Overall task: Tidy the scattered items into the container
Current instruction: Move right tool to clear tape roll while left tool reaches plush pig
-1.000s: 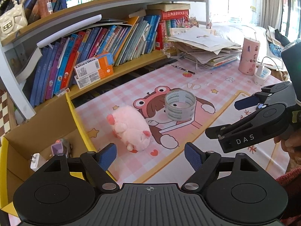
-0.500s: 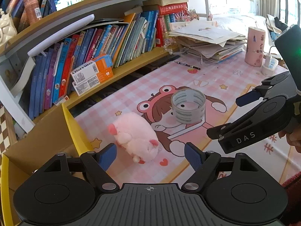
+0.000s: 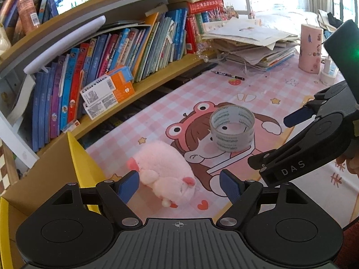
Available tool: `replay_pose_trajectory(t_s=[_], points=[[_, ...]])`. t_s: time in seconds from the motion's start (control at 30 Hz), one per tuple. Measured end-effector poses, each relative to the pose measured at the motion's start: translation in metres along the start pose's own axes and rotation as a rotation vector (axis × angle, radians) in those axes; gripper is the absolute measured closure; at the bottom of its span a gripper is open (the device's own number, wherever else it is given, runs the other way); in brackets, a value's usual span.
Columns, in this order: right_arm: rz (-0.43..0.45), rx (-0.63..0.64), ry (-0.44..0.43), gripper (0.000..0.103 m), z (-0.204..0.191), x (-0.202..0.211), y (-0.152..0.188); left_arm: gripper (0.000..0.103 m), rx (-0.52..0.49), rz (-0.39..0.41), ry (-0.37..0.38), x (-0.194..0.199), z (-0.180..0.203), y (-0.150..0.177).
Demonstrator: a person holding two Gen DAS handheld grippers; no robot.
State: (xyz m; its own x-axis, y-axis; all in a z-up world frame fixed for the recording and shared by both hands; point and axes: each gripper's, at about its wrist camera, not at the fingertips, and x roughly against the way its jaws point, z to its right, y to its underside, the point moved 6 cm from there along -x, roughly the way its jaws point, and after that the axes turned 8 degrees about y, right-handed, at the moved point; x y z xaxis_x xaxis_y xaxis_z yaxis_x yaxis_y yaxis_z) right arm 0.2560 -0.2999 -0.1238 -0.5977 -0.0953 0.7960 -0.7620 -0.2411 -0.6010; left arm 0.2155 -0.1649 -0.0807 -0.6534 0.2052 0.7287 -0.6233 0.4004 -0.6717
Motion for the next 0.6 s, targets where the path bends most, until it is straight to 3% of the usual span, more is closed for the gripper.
replay_pose_trajectory(t_s=[0.4,0.6], points=[[-0.009,-0.024,0.017,0.010,0.010,-0.026,-0.009,0.022,0.042,-0.035,-0.055,-0.028,-0.003,-0.003],[-0.025,-0.027,0.013,0.010,0.011,-0.036,-0.012,0.022,0.096,-0.055,-0.146,-0.042,-0.014,-0.001]])
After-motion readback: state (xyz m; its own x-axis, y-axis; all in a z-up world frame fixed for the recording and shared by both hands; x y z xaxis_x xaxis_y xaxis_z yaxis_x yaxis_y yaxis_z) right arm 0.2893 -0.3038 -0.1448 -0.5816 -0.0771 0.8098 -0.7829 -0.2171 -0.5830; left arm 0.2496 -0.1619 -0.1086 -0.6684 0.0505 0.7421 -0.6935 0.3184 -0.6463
